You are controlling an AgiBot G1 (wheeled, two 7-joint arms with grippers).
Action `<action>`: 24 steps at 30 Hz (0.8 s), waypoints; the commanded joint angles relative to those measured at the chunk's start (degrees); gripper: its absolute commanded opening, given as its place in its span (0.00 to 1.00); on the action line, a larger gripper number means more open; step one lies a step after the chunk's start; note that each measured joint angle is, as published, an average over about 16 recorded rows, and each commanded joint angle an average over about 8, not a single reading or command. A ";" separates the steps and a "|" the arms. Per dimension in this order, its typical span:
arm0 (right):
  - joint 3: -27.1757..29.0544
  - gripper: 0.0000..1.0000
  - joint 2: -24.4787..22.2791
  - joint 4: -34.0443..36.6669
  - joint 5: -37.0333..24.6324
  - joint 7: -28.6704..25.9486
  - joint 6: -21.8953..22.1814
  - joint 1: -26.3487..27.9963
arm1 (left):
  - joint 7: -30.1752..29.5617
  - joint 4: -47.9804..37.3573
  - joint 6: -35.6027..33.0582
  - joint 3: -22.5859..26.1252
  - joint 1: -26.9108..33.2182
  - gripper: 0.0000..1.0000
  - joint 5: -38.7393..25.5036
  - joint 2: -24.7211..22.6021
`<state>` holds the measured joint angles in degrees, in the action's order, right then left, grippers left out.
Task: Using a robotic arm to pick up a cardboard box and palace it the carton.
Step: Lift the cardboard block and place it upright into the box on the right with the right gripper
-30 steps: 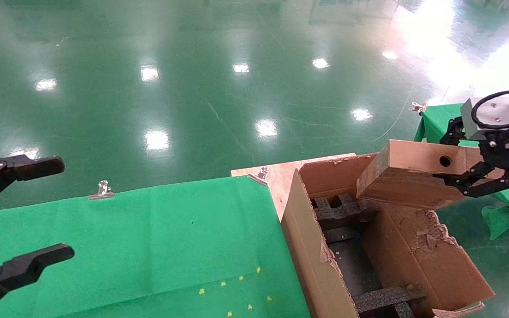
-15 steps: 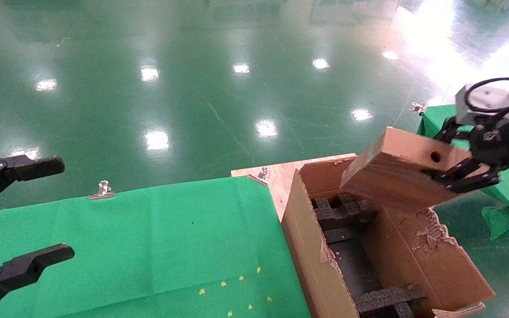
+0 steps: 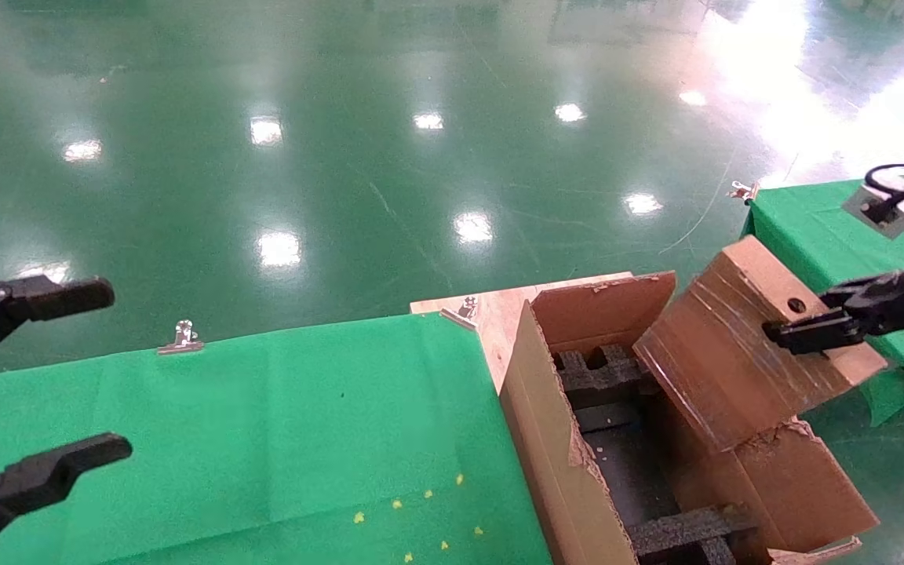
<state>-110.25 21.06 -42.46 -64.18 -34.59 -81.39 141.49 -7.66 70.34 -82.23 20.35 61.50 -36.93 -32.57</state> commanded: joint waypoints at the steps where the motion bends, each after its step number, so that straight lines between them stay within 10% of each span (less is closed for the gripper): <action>1: -0.19 0.00 -1.03 -0.30 0.40 -3.21 1.13 -0.47 | 0.00 0.00 0.00 0.00 0.00 1.00 0.00 0.00; 24: -3.73 0.00 -2.59 -6.92 -2.52 -16.43 13.18 -7.02 | 0.00 -0.01 0.01 0.00 -0.01 1.00 0.02 0.01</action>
<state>-113.91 18.59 -49.29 -66.61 -50.68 -68.38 134.51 -7.66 70.33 -82.21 20.35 61.49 -36.91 -32.56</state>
